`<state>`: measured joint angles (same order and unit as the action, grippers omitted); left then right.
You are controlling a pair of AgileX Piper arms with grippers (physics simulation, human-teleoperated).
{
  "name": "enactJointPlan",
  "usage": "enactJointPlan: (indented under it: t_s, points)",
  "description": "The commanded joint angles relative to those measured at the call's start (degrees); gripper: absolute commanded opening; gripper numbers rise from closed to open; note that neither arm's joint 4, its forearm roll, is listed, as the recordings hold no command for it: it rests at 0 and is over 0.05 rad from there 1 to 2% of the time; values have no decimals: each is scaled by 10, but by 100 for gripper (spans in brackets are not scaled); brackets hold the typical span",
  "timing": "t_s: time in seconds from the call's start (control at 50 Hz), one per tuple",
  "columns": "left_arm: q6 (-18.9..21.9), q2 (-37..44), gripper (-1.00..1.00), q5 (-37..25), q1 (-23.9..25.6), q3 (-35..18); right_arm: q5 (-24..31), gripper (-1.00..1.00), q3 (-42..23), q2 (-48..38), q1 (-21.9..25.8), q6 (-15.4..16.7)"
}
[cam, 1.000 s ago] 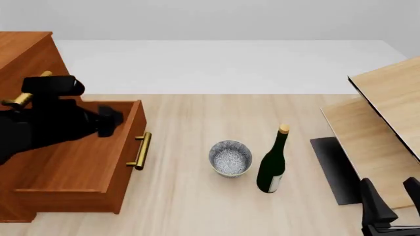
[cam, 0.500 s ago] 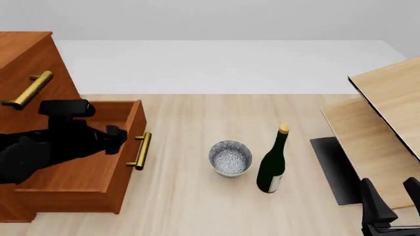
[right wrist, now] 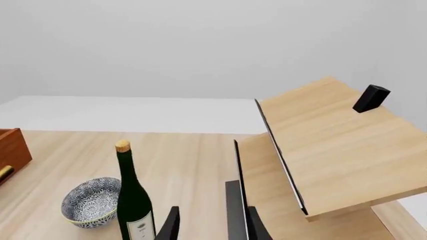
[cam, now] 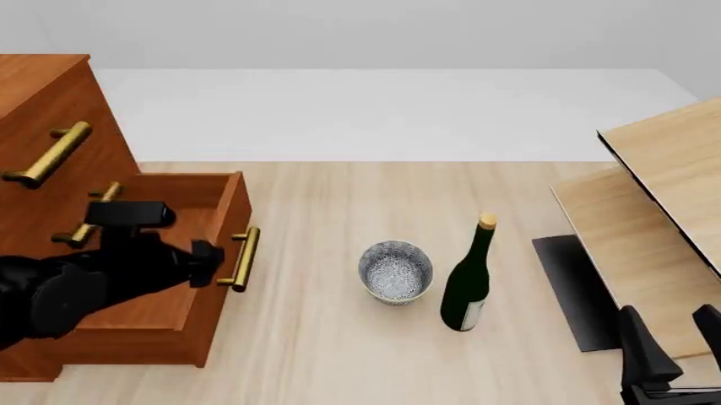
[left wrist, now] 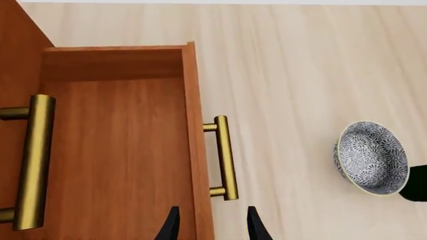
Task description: Put the wine bottle in the bottom drawer of the cabinet.
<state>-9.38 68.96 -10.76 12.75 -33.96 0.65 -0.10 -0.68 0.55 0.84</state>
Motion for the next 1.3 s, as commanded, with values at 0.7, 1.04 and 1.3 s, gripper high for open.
enactJointPlan:
  t_s: [0.7, 1.04, 1.3]
  points:
    - [-27, 82, 100, 117, 26, 68, -1, 100, 0, -3, -2, -3]
    - [-34, 91, 100, 129, 40, 77, 0, 100, 0, -1, -2, -3]
    - [-42, 84, 100, 121, 65, 72, 0, 100, 0, -1, -1, -3]
